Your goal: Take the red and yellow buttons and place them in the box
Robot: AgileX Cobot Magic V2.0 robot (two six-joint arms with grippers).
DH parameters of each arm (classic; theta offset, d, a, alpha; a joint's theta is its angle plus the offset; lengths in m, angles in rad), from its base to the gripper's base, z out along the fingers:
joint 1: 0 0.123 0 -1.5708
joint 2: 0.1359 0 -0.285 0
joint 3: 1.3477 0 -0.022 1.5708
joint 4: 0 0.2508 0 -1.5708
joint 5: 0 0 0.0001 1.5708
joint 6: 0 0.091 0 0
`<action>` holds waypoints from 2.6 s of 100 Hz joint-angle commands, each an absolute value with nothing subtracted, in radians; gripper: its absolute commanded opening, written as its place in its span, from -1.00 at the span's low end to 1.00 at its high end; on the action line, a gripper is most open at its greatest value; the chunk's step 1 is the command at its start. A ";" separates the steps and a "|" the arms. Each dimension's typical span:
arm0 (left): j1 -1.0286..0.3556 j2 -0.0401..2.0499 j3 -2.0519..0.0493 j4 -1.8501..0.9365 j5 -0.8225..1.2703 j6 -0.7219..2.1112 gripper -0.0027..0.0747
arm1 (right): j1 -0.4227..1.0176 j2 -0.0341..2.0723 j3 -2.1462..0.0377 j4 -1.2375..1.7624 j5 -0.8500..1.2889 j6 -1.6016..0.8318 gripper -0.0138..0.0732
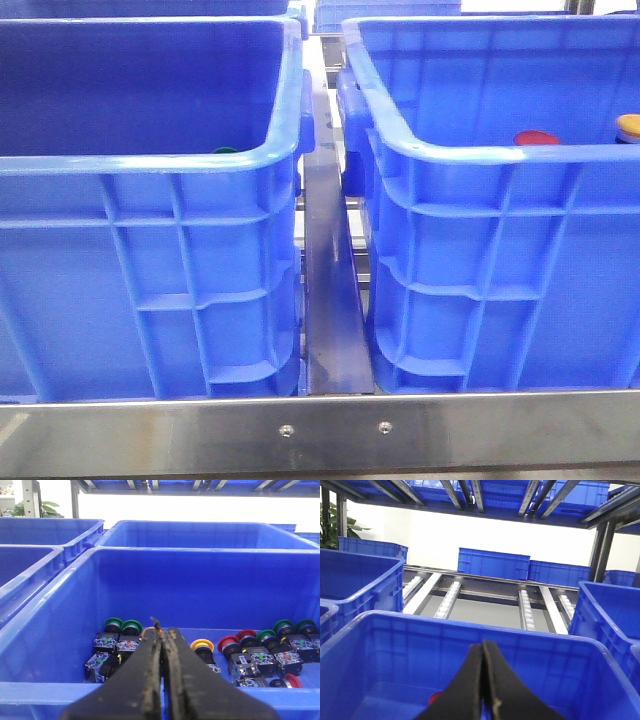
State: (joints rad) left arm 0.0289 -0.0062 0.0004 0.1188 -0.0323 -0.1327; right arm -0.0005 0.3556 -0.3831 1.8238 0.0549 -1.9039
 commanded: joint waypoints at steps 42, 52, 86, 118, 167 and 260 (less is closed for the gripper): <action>0.034 -0.036 0.046 0.120 -0.111 -0.131 -0.98 | 0.000 0.360 -0.409 1.242 0.149 -1.242 -0.84; 0.034 -0.036 0.046 0.120 -0.111 -0.131 -0.98 | 0.000 0.360 -0.409 0.943 0.151 -0.905 -0.84; 0.034 -0.036 0.046 0.120 -0.111 -0.131 -0.98 | 0.000 0.329 -0.408 0.146 0.116 -0.102 -0.84; 0.034 -0.036 0.046 0.120 -0.111 -0.131 -0.98 | 0.000 0.132 -0.227 -0.006 -0.060 0.040 -0.84; 0.034 -0.036 0.046 0.120 -0.111 -0.131 -0.98 | 0.000 -0.036 0.016 -0.006 -0.190 0.089 -0.84; 0.034 -0.036 0.046 0.120 -0.111 -0.131 -0.98 | 0.000 -0.036 0.015 -0.005 -0.178 0.091 -0.84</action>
